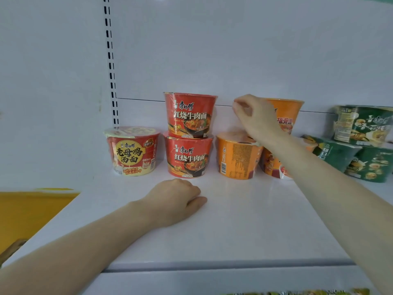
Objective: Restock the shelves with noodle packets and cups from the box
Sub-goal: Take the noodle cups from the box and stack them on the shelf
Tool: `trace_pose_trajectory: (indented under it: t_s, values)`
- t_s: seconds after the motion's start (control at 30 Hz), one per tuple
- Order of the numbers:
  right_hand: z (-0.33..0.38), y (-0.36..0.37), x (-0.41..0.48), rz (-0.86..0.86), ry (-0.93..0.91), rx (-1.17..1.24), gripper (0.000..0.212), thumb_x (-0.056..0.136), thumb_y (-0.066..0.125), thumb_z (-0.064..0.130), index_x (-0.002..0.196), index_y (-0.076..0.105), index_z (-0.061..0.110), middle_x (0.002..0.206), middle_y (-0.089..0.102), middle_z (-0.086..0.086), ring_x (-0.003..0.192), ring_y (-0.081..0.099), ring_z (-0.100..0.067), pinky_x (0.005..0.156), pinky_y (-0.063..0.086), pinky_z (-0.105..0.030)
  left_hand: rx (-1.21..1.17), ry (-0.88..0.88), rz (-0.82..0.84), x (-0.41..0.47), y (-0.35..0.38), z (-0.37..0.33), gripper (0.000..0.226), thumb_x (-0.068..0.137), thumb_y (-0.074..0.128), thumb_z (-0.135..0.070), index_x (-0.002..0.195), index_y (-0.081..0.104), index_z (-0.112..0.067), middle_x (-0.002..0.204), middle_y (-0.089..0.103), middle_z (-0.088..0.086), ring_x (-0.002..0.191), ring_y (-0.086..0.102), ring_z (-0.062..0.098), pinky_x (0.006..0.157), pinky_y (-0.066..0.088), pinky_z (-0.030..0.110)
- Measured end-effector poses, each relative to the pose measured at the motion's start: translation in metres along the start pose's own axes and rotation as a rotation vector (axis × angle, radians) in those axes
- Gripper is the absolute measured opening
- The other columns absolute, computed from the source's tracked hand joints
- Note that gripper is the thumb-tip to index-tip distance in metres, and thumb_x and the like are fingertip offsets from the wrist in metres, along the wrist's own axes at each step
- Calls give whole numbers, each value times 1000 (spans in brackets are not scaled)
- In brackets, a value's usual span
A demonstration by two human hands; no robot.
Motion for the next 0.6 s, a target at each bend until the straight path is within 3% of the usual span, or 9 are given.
trace_pose_trajectory:
  t_s: [0.07, 0.17, 0.27, 0.37, 0.43, 0.53, 0.6]
  values:
    - [-5, -11, -13, 0, 19, -29, 25, 94, 47, 17, 108, 64, 4, 112, 65, -7, 108, 56, -20, 76, 29, -14, 38, 73, -73, 0, -5, -4, 82, 76, -4, -59, 102, 60, -14, 103, 63, 3, 99, 58, 23, 81, 47, 33]
    - [-15, -23, -33, 62, 84, -55, 23, 94, 48, 17, 104, 65, 5, 108, 67, -9, 105, 57, -23, 83, 35, -23, 129, 154, -107, -1, -12, -12, 85, 74, -10, -55, 101, 59, -13, 102, 64, 6, 97, 58, 28, 79, 47, 33]
    - [-26, -41, -54, 69, 168, -94, 24, 93, 50, 18, 107, 65, 7, 112, 66, -9, 105, 57, -22, 83, 35, -21, 190, 183, -87, -5, -21, -28, 65, 92, 10, -55, 109, 57, -13, 106, 63, 6, 100, 57, 26, 81, 47, 33]
    - [-37, -59, -79, 88, 254, -129, 24, 92, 51, 15, 110, 64, 5, 116, 65, -11, 108, 58, -26, 87, 38, -26, 175, 220, -81, -16, -30, -53, 49, 97, 23, -48, 121, 52, -17, 113, 61, 3, 105, 56, 24, 85, 46, 34]
    - [-47, -69, -96, 106, 290, -146, 23, 91, 53, 12, 109, 65, 4, 113, 66, -13, 105, 59, -28, 85, 39, -26, 156, 247, -98, -21, -31, -65, 56, 95, 17, -54, 123, 51, -19, 115, 61, 2, 106, 55, 23, 86, 46, 34]
    - [-64, -85, -119, 116, 390, -169, 27, 90, 55, 15, 115, 62, 5, 118, 64, -13, 107, 59, -27, 89, 40, -26, 131, 281, -154, -24, -32, -77, 85, 74, -6, -63, 122, 51, -22, 115, 61, -1, 106, 56, 20, 86, 48, 35]
    - [-73, -93, -128, 112, 423, -174, 29, 90, 56, 17, 116, 61, 4, 119, 63, -12, 107, 58, -26, 87, 38, -23, 99, 275, -184, -23, -33, -83, 84, 75, -4, -64, 122, 52, -22, 115, 62, -2, 107, 56, 20, 86, 48, 35]
Point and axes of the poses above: each hand's wrist, its own x-axis towards the middle knuckle, its own y-axis out of the palm, z = x × y, the point moved 4 cm from there along x, towards the middle knuckle
